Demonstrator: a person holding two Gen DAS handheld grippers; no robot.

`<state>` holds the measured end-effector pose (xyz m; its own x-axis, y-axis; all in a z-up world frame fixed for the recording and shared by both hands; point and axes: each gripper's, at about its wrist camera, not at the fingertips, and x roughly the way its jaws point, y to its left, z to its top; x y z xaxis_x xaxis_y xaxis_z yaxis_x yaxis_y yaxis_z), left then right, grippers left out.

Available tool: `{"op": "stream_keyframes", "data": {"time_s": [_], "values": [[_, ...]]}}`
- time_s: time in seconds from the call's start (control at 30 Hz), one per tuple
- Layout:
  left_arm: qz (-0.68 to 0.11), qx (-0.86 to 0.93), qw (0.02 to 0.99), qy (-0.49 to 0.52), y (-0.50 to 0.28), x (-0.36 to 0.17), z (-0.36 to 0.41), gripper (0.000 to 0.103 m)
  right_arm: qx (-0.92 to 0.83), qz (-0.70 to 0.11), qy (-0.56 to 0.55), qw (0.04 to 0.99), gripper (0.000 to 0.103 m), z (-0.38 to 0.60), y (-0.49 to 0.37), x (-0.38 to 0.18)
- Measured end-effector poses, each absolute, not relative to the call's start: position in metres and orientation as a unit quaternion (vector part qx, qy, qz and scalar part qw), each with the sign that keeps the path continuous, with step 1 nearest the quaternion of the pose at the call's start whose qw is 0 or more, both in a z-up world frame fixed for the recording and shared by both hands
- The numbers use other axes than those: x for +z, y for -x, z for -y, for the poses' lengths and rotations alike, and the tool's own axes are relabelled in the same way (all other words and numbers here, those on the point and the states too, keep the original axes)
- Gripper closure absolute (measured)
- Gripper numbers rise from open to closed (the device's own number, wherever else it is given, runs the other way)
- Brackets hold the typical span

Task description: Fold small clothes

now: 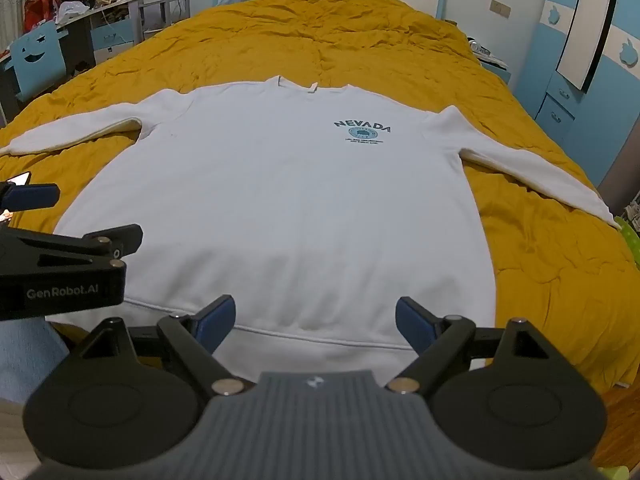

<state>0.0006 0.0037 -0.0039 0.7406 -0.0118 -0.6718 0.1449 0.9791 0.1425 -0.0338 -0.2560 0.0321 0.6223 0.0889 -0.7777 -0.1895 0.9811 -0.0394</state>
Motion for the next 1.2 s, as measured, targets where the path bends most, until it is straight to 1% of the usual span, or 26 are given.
{"op": "stream_keyframes", "data": {"time_s": [1.2], "values": [[-0.357, -0.043, 0.929, -0.091, -0.0005, -0.0023, -0.0049, 0.000, 0.080, -0.429, 0.064, 0.897, 0.020, 0.2542, 0.0333, 0.0315]]}}
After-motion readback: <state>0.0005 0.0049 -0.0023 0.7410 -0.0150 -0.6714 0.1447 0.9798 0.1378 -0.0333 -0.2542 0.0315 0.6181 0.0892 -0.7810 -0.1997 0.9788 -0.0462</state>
